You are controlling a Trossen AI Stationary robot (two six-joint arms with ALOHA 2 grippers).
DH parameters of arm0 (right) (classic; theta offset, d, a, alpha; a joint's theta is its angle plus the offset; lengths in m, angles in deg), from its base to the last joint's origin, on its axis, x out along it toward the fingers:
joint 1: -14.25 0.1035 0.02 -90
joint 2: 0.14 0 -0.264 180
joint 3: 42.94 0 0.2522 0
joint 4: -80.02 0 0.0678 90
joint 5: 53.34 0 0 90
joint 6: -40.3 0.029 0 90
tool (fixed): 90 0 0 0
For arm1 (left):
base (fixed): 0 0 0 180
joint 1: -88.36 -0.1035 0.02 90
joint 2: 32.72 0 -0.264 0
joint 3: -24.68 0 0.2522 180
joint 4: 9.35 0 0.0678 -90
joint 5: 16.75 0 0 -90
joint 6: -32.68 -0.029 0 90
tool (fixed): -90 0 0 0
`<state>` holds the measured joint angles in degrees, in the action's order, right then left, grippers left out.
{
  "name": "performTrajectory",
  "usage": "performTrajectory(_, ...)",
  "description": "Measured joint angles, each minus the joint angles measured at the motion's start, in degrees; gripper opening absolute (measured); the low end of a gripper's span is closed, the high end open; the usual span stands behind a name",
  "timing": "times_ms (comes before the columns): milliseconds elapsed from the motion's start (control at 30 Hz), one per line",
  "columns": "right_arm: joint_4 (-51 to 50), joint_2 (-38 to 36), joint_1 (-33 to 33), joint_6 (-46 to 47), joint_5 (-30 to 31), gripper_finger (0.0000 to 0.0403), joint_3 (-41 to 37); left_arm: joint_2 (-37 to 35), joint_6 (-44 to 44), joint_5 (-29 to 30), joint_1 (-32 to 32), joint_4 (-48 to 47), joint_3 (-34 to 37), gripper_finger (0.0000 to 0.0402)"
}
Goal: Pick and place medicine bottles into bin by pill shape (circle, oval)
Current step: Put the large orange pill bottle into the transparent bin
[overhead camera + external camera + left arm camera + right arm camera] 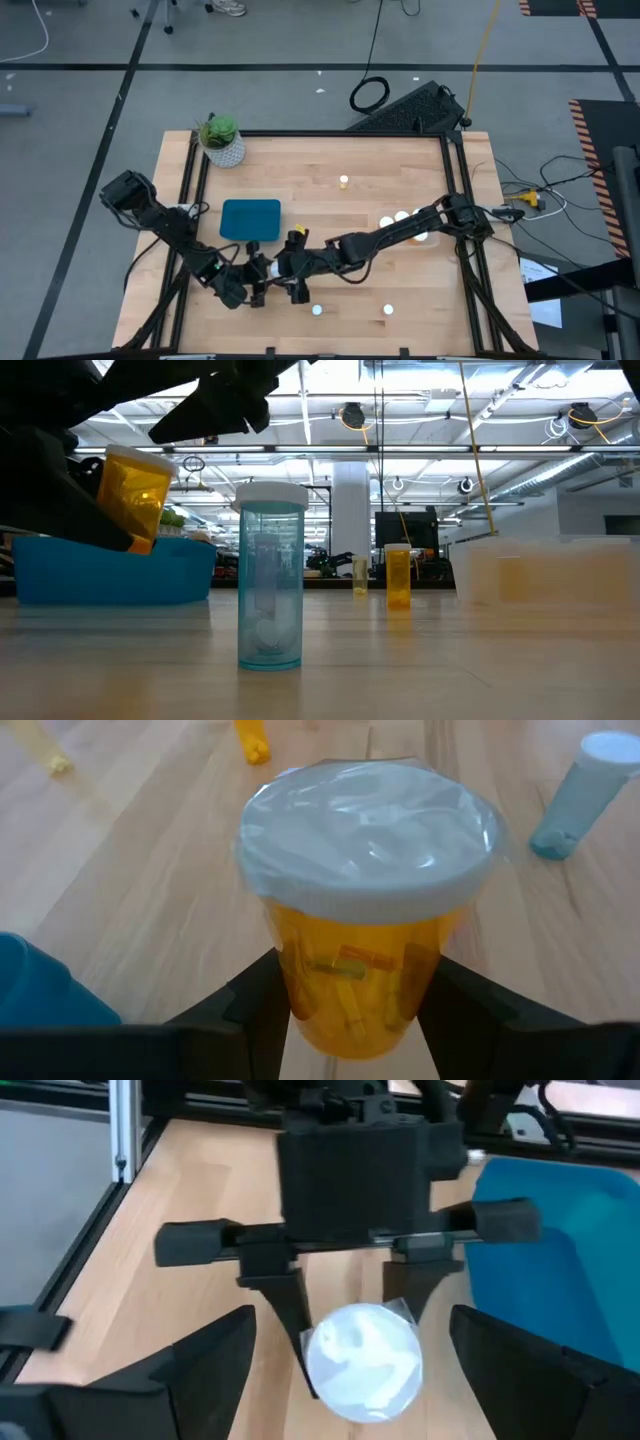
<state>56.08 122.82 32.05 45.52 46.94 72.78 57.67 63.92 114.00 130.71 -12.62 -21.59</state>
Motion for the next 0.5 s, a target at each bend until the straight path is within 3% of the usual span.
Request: performTrajectory(500, -1.3, 1.9, -0.6, -1.4, 0.3, 0.0329, 0.0, 0.0, -2.6, -0.3, -1.2, 1.6, 0.0, 0.0186)
